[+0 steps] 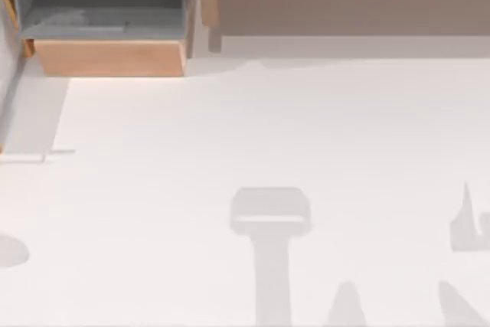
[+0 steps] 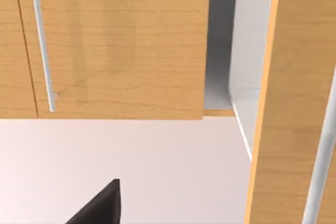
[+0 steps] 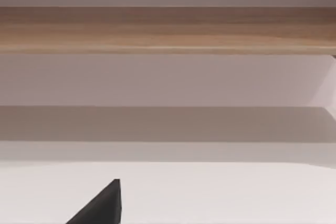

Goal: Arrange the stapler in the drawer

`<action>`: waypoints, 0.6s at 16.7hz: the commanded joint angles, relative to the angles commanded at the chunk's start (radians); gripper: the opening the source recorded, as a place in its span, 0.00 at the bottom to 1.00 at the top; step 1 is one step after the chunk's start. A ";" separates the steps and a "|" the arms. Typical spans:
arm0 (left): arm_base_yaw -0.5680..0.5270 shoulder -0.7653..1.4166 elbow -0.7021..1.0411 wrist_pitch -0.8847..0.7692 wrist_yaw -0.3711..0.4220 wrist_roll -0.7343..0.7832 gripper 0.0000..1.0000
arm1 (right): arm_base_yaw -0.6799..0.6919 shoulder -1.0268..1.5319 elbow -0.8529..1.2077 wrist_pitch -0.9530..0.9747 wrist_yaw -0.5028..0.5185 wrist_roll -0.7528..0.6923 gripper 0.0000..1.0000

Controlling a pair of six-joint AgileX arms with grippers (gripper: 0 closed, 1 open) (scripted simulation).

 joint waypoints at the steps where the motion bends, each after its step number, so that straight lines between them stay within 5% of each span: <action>1: -0.017 0.007 -0.019 0.026 0.008 0.003 1.00 | 0.000 0.000 0.000 0.000 0.000 0.000 1.00; 10: -0.043 0.017 -0.020 0.039 0.006 0.004 1.00 | 0.000 0.000 0.000 0.000 0.000 0.000 1.00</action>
